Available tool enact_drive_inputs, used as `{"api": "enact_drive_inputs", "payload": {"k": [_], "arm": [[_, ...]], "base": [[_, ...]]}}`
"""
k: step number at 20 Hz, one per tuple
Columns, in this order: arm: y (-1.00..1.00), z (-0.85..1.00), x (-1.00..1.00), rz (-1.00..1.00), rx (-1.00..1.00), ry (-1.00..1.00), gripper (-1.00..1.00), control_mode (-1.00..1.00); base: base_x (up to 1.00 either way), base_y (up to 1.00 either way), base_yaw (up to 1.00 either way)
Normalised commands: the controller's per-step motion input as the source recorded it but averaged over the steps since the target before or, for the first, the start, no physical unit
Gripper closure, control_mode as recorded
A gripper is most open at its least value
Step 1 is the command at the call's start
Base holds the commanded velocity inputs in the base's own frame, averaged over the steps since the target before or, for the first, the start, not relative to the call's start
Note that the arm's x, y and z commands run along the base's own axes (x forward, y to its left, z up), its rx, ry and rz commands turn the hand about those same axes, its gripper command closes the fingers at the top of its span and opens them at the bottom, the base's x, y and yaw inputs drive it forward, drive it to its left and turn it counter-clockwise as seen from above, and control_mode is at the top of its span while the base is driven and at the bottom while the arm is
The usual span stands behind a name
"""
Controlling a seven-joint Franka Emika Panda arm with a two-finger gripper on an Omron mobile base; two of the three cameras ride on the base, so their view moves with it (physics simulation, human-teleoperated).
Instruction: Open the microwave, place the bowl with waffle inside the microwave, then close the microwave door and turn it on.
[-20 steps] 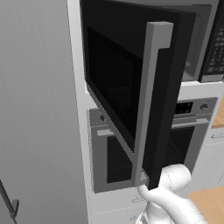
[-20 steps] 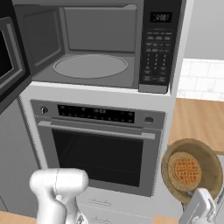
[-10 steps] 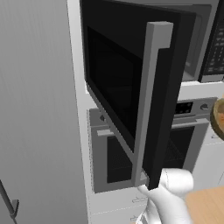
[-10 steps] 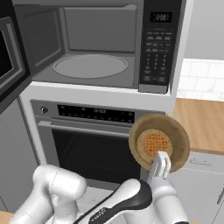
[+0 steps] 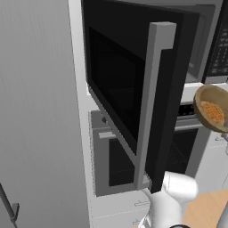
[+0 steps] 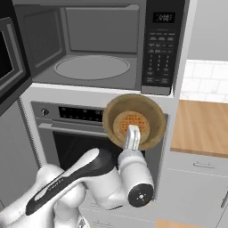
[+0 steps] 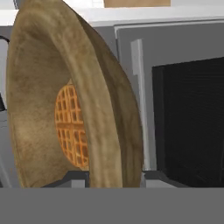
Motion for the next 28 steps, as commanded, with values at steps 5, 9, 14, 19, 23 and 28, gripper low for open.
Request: {"api": "enact_drive_inputs", "payload": {"k": [5,9,14,19,23,28], "arm": [[0.87,0.73,0.0,0.0,-0.03,0.0,1.0,-1.0],[0.77,0.87,0.09,0.0,0.0,0.02,1.0,-1.0],[0.51,0.92,0.43,0.01,0.0,0.02,1.0,-1.0],[0.09,0.95,0.81,0.17,0.02,0.21,1.0,-1.0],[0.09,0.71,0.82,0.15,0.0,0.25,1.0,-1.0],[0.22,0.11,0.99,0.02,-0.01,0.31,1.0,-1.0]], "base": [[0.0,0.0,0.0],[0.0,0.0,0.0],[0.0,0.0,0.0],[0.0,0.0,0.0],[0.0,0.0,0.0],[0.0,0.0,0.0]]}}
